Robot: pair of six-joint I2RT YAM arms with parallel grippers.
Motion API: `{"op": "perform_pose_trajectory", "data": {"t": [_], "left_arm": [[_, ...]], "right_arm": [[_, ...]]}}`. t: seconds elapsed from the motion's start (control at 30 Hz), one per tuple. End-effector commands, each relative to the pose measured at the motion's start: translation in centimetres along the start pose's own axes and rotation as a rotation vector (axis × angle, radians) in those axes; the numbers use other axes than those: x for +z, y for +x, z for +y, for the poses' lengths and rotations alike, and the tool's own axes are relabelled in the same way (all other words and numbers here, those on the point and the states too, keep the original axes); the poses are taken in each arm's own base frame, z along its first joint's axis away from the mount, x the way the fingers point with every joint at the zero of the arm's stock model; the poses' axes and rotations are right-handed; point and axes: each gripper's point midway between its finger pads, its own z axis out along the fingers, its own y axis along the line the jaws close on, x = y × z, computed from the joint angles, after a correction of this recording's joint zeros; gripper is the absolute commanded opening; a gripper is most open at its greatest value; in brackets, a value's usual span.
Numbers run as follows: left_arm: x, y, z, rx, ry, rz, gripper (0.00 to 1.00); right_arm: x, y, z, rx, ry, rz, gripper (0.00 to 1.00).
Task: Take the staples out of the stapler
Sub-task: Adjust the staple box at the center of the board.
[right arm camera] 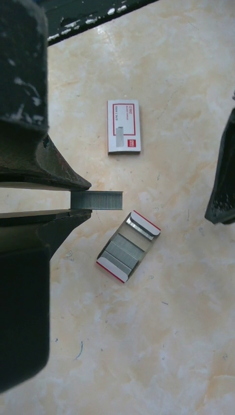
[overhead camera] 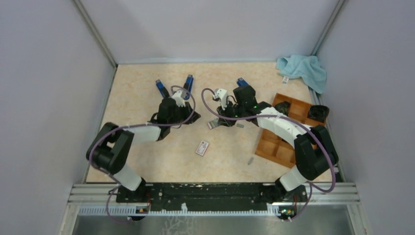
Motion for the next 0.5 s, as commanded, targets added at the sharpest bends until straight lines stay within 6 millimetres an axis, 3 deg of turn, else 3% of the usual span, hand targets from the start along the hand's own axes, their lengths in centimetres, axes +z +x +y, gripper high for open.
{"op": "perform_pose_trajectory", "data": {"t": [0.0, 0.2, 0.47], "left_arm": [[2.6, 0.3, 1.5, -0.035, -0.061, 0.097, 0.26], [5.0, 2.4, 2.0, -0.061, -0.039, 0.220, 0.25], [6.2, 3.5, 1.5, -0.093, -0.001, 0.283, 0.23]], "right_arm": [[0.6, 1.0, -1.1, 0.022, 0.038, 0.032, 0.10], [0.9, 1.2, -1.4, 0.022, 0.051, 0.037, 0.10], [1.5, 2.1, -1.8, 0.023, 0.062, 0.071, 0.10]]}}
